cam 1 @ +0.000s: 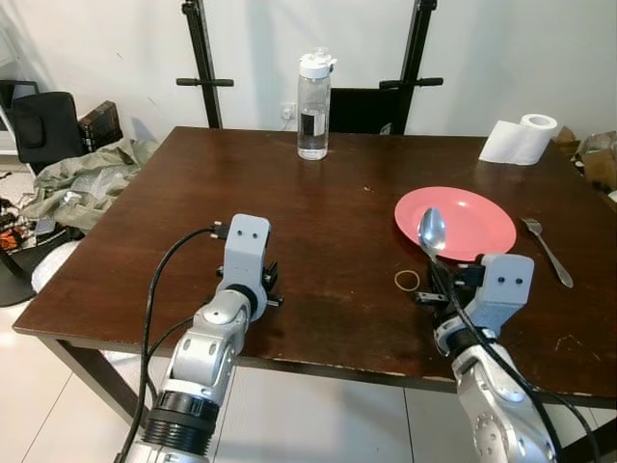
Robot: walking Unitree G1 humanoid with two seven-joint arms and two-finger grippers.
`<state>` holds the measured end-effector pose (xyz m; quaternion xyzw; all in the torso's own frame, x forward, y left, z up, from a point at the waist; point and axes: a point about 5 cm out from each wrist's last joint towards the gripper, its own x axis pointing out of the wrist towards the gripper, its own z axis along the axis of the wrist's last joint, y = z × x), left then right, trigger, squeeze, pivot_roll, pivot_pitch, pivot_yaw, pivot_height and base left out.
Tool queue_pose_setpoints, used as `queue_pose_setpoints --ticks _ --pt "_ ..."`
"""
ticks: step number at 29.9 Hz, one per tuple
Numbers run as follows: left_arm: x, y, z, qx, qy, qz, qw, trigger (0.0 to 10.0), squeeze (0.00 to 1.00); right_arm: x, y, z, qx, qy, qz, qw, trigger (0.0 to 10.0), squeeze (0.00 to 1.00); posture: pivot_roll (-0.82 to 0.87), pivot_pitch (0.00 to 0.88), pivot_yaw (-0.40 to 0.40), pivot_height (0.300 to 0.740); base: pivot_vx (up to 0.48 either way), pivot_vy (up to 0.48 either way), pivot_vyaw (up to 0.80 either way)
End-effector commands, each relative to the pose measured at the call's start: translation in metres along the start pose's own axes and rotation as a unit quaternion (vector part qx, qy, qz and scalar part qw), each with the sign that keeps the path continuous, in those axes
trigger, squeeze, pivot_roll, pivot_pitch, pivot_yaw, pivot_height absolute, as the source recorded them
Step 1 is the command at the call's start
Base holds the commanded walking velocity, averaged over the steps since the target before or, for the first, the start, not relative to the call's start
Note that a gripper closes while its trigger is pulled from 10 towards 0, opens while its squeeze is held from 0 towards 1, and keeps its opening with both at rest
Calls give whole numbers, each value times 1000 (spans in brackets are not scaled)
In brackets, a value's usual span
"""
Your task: Setting the table
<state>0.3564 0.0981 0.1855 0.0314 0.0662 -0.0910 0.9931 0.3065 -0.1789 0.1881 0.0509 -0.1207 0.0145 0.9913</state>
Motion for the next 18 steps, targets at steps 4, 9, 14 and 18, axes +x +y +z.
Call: queue_pose_setpoints --ticks 4,9,14,18 --pt "-6 6 -5 42 -2 -22 999 10000 0 7 -9 -13 -36 45 -34 998 10000 0 19 109 127 740 0 0 0" --pt "-16 19 2 67 -29 -85 994 10000 0 15 -37 -21 -89 85 -99 987 10000 0 36 118 120 740 0 0 0" --pt "-28 24 10 80 -49 -139 986 10000 0 21 -63 -19 -138 89 -131 978 10000 0 55 134 117 740 0 0 0" --pt "-38 25 16 86 -59 -176 979 10000 0 26 -88 -11 -183 83 -154 967 10000 0 71 148 123 740 0 0 0"
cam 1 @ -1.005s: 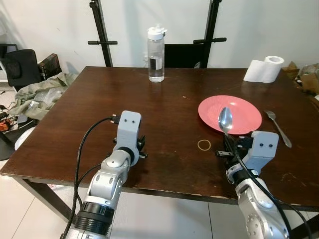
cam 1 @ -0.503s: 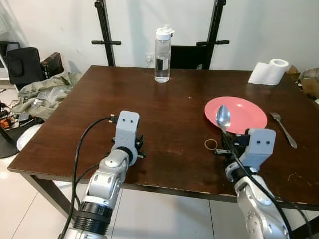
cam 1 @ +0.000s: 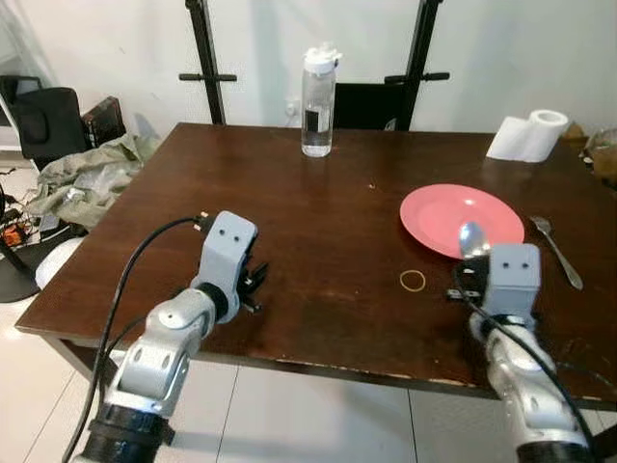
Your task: Setting the table
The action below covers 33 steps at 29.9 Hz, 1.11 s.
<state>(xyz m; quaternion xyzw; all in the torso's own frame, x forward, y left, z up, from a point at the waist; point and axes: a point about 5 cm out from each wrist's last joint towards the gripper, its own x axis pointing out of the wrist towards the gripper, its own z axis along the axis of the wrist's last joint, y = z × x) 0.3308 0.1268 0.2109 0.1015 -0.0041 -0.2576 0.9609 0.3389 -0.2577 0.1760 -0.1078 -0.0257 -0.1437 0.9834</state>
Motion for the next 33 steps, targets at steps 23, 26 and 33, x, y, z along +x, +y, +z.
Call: queue_pose_setpoints --ticks 23,26,33 --pt "-27 -10 7 -7 15 -77 997 10000 0 14 -71 -25 -78 53 -67 993 10000 251 112 215 154 740 0 0 0" --pt "-27 -11 7 -8 17 -78 997 10000 0 16 -78 -22 -96 45 -81 991 10000 1000 110 216 154 740 0 0 0" --pt "-26 -13 7 -11 19 -81 996 10000 0 19 -82 -12 -101 12 -98 990 10000 1000 103 213 156 740 0 0 0"
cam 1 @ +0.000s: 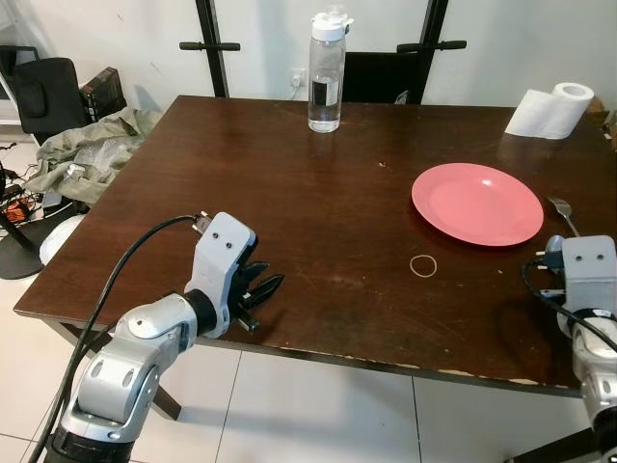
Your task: Setting the table
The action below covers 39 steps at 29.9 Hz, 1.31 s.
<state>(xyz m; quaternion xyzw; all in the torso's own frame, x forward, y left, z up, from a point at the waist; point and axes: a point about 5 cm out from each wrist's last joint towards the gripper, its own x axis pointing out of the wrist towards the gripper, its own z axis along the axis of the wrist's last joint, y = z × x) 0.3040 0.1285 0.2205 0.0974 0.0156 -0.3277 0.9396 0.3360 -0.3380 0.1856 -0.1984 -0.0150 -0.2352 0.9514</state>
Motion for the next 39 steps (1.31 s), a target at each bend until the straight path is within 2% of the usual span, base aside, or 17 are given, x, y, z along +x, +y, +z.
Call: queue_pose_setpoints --ticks 1,2,5,6,10,11,12,13,15,16,18,19,21,23,26,28,39 --pt "-1 -4 -4 -5 8 -8 1000 10000 0 0 -5 -1 -5 -4 -11 1000 10000 125 100 211 157 740 0 0 0" --pt "1 -6 -4 -6 7 -11 1000 10000 0 0 -8 7 0 -32 -20 999 10000 0 96 205 157 740 0 0 0" --pt "1 -6 -4 -7 7 -12 1000 10000 0 0 -9 9 2 -41 -23 999 10000 0 94 203 156 740 0 0 0" --pt "3 -7 -4 -7 6 -12 1000 10000 0 -1 -11 20 26 -72 -28 997 10000 0 89 196 154 740 0 0 0" --pt "4 -8 -4 -8 5 -11 1000 10000 0 -4 -7 32 55 -98 -19 993 10000 0 85 193 154 740 0 0 0" --pt "4 -8 -4 -8 6 -10 1000 10000 0 -8 0 40 86 -114 0 990 10000 0 80 190 152 740 0 0 0" --pt "4 -9 -5 -11 4 -5 1000 10000 0 -17 16 50 132 -131 31 982 10000 0 77 186 153 740 0 0 0" --pt "4 -9 -5 -11 4 -5 1000 10000 0 -17 16 50 132 -131 31 982 10000 0 77 186 153 740 0 0 0" --pt "6 -10 -7 -18 -5 11 1000 10000 0 -39 45 64 221 -147 82 961 10000 0 70 181 148 740 0 0 0" --pt "6 -10 -7 -18 -5 11 1000 10000 0 -39 45 64 221 -147 82 961 10000 0 70 181 148 740 0 0 0" --pt "7 -11 -9 -21 -16 44 999 10000 0 -67 72 65 291 -135 107 941 10000 0 63 174 145 740 0 0 0" --pt "7 -11 -9 -21 -16 44 999 10000 0 -67 72 65 291 -135 107 941 10000 0 63 174 145 740 0 0 0" --pt "7 -9 -13 -25 -22 88 996 10000 0 -95 99 58 328 -108 127 930 10000 0 54 172 145 740 0 0 0" --pt "8 -10 -18 -26 -22 102 994 10000 0 -112 116 51 337 -87 144 926 10000 0 43 166 145 740 0 0 0" --pt "9 -11 -21 -37 -21 110 993 10000 0 -120 123 49 340 -75 158 924 10000 0 40 164 145 740 0 0 0" --pt "11 -6 -27 -47 -9 141 989 10000 0 -125 128 50 345 -63 172 921 10000 0 33 152 137 740 0 0 0" --pt "19 -7 -32 -66 -9 165 984 10000 0 -123 123 57 347 -60 167 921 10000 0 21 136 131 740 0 0 0"
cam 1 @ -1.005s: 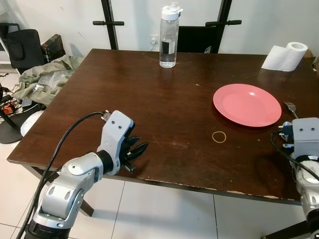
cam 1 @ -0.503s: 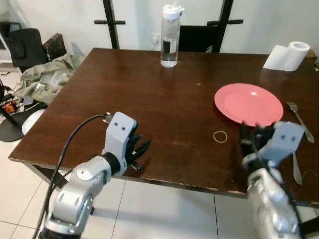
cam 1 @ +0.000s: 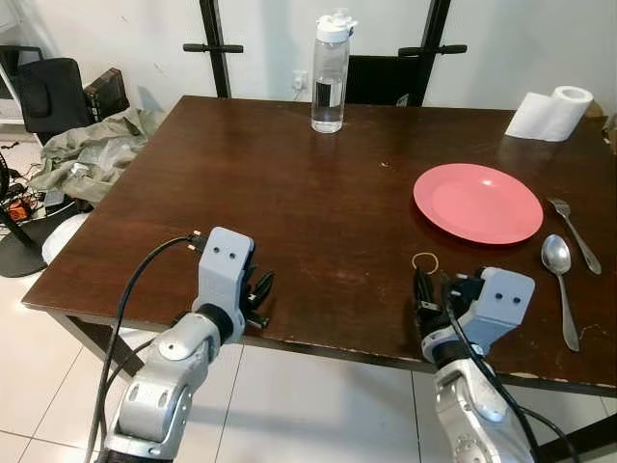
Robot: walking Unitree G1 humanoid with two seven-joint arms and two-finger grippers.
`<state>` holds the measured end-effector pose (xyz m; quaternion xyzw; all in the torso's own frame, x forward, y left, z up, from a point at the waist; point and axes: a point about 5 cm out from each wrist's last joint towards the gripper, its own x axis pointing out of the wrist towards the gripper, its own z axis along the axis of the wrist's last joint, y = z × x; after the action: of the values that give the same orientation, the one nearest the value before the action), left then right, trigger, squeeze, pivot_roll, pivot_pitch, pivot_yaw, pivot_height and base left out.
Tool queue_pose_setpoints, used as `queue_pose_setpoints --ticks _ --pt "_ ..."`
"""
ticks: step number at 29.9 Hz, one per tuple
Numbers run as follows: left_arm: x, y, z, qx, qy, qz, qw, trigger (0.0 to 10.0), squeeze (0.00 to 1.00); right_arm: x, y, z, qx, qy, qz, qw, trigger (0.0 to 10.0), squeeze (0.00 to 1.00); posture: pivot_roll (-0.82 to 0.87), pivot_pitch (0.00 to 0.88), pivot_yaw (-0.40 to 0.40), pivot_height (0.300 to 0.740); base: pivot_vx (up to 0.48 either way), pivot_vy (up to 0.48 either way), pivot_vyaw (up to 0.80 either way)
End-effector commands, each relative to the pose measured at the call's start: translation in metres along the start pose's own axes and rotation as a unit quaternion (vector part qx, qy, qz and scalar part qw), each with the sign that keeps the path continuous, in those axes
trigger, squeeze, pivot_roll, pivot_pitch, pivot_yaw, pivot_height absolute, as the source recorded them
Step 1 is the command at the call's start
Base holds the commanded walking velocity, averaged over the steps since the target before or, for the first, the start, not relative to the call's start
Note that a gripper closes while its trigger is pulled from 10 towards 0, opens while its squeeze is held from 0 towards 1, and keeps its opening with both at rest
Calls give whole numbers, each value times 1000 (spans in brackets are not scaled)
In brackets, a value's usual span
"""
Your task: Setting the table
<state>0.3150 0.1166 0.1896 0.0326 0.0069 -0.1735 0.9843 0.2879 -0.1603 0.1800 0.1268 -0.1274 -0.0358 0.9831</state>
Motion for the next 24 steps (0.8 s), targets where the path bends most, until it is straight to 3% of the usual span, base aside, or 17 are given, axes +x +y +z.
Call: queue_pose_setpoints --ticks 1,24 --pt "1 1 -3 -1 5 8 1000 10000 0 -2 -2 -1 2 8 -7 1000 10000 0 21 136 131 740 -277 0 0" --pt "5 3 -2 -3 2 10 1000 10000 0 -5 -1 -4 1 25 -9 1000 10000 0 22 135 138 740 -318 0 0"
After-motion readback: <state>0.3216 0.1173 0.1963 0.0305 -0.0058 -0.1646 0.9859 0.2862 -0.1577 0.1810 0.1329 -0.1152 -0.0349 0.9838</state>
